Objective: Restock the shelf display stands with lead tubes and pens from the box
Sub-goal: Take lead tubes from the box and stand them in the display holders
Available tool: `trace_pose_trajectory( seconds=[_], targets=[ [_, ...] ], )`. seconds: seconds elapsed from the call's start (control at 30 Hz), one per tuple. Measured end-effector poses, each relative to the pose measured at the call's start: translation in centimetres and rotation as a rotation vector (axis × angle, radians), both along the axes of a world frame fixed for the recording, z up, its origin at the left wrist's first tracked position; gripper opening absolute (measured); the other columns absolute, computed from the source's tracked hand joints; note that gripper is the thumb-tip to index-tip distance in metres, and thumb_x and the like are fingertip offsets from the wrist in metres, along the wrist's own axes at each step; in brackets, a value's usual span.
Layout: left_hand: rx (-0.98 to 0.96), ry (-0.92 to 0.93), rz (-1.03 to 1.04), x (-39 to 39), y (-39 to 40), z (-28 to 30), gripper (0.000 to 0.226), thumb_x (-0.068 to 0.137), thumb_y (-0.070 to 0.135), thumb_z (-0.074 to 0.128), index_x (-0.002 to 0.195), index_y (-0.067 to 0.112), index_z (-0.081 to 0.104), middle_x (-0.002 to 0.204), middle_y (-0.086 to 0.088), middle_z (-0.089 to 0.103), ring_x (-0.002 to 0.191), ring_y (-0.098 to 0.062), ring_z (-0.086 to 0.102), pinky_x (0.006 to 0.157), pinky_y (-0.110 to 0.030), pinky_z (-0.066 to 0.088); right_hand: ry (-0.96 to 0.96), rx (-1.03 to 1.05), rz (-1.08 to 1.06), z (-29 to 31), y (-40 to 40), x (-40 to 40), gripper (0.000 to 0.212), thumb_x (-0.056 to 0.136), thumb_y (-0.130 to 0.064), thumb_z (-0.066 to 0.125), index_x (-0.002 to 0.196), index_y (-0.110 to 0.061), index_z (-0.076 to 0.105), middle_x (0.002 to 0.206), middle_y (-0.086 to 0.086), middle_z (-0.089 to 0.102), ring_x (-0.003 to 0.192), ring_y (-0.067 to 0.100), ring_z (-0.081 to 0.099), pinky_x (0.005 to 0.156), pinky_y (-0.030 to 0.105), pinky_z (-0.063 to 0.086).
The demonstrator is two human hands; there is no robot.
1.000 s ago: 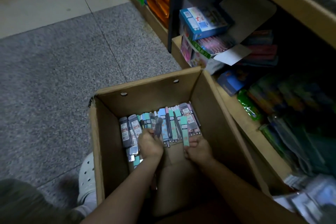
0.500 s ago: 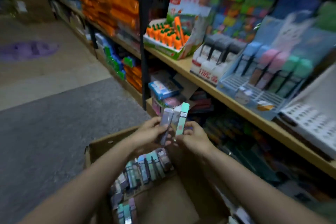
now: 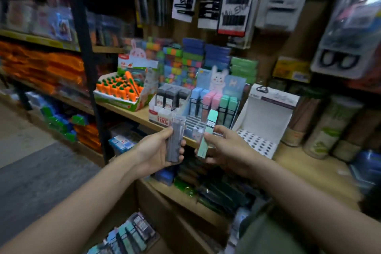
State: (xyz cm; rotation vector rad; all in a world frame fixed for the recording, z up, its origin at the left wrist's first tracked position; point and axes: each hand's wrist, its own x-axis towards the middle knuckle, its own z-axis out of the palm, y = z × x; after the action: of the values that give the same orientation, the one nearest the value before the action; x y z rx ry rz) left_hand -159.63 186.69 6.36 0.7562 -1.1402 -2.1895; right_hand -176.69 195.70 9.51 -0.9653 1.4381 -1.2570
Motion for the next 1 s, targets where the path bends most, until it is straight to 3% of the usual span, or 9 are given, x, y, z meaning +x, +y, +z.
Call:
trace_pose_trajectory(
  seconds=[0.1, 0.2, 0.37, 0.47, 0.53, 0.67, 0.8, 0.9, 1.0],
  targets=[
    [0.066, 0.022, -0.02, -1.7, -0.2, 0.3, 0.034, 0.101, 0.037, 0.039, 0.107, 0.012, 0.063, 0.078, -0.006, 0.061, 0.068, -0.019, 0.056, 0.07, -0.034, 0.05, 0.126, -0.02, -0.074, 0.7, 0.2, -2.1, 0.013, 0.098, -0.021, 0.056, 0.104, -0.01, 0.06, 0.099, 0.011, 0.07, 0.08, 0.017, 0.07, 0.061, 0.028, 0.058],
    [0.064, 0.016, 0.053, -2.8, -0.8, 0.4, 0.03, 0.102, 0.033, 0.041, 0.102, 0.014, 0.064, 0.076, -0.005, 0.061, 0.07, -0.018, 0.056, 0.073, -0.035, 0.048, 0.404, -0.117, -0.191, 1.4, -0.1, -4.7, 0.016, 0.094, -0.024, 0.062, 0.09, -0.009, 0.066, 0.092, 0.009, 0.071, 0.079, 0.015, 0.068, 0.056, 0.021, 0.054],
    [-0.013, 0.046, 0.162, -3.5, -2.4, 0.5, 0.007, 0.093, 0.022, 0.058, 0.1, 0.022, 0.062, 0.074, -0.001, 0.056, 0.071, -0.016, 0.054, 0.07, -0.032, 0.046, 0.593, -0.285, -0.347, 3.3, -2.1, -8.5, 0.012, 0.085, -0.016, 0.072, 0.09, -0.015, 0.062, 0.078, 0.003, 0.068, 0.074, 0.023, 0.072, 0.071, 0.048, 0.061],
    [-0.038, 0.086, 0.213, -3.9, -3.4, 0.5, 0.006, 0.09, 0.019, 0.063, 0.092, 0.022, 0.057, 0.074, 0.001, 0.056, 0.071, -0.015, 0.052, 0.065, -0.03, 0.042, 0.845, -0.325, -0.418, 3.8, -3.7, -9.4, 0.023, 0.081, -0.023, 0.077, 0.086, -0.032, 0.057, 0.08, -0.01, 0.065, 0.072, 0.007, 0.067, 0.065, 0.031, 0.059],
    [-0.058, 0.104, 0.251, -4.2, -3.9, 0.5, 0.011, 0.088, 0.019, 0.065, 0.097, 0.021, 0.058, 0.074, 0.002, 0.06, 0.07, -0.014, 0.055, 0.062, -0.03, 0.044, 1.017, -0.322, -0.436, 3.8, -4.6, -9.4, 0.025, 0.079, -0.028, 0.079, 0.084, -0.036, 0.055, 0.076, -0.019, 0.059, 0.072, -0.005, 0.058, 0.059, 0.014, 0.046],
    [-0.178, 0.075, 0.266, -4.8, -4.4, -0.1, 0.026, 0.087, 0.019, 0.067, 0.109, 0.02, 0.054, 0.07, 0.002, 0.067, 0.063, -0.01, 0.064, 0.053, -0.029, 0.051, 1.082, -0.269, -0.375, 3.0, -6.5, -9.4, 0.02, 0.082, -0.028, 0.076, 0.098, -0.022, 0.067, 0.084, -0.009, 0.067, 0.079, 0.006, 0.063, 0.068, 0.018, 0.048],
    [-0.272, 0.023, 0.252, -5.5, -4.7, -0.7, 0.026, 0.089, 0.019, 0.066, 0.112, 0.018, 0.053, 0.074, 0.001, 0.068, 0.063, -0.01, 0.065, 0.055, -0.027, 0.052, 1.158, -0.246, -0.368, 2.5, -7.6, -9.5, 0.022, 0.085, -0.027, 0.074, 0.102, -0.013, 0.071, 0.088, -0.002, 0.068, 0.078, 0.008, 0.061, 0.067, 0.015, 0.046],
    [-0.269, 0.006, 0.268, -5.7, -5.4, -0.8, 0.018, 0.094, 0.017, 0.06, 0.11, 0.02, 0.053, 0.08, -0.001, 0.065, 0.065, -0.009, 0.064, 0.051, -0.027, 0.051, 1.231, -0.233, -0.359, 2.1, -8.1, -9.6, 0.024, 0.083, -0.027, 0.075, 0.102, -0.012, 0.072, 0.092, 0.001, 0.072, 0.081, 0.012, 0.064, 0.079, 0.029, 0.056],
    [-0.242, -0.002, 0.279, -5.7, -6.2, -0.7, 0.013, 0.097, 0.013, 0.055, 0.106, 0.021, 0.053, 0.083, -0.002, 0.065, 0.067, -0.01, 0.064, 0.05, -0.026, 0.05, 1.247, -0.215, -0.344, 2.0, -8.5, -9.6, 0.025, 0.082, -0.027, 0.076, 0.102, -0.012, 0.073, 0.092, 0.001, 0.073, 0.08, 0.012, 0.066, 0.079, 0.034, 0.058]
  ],
)
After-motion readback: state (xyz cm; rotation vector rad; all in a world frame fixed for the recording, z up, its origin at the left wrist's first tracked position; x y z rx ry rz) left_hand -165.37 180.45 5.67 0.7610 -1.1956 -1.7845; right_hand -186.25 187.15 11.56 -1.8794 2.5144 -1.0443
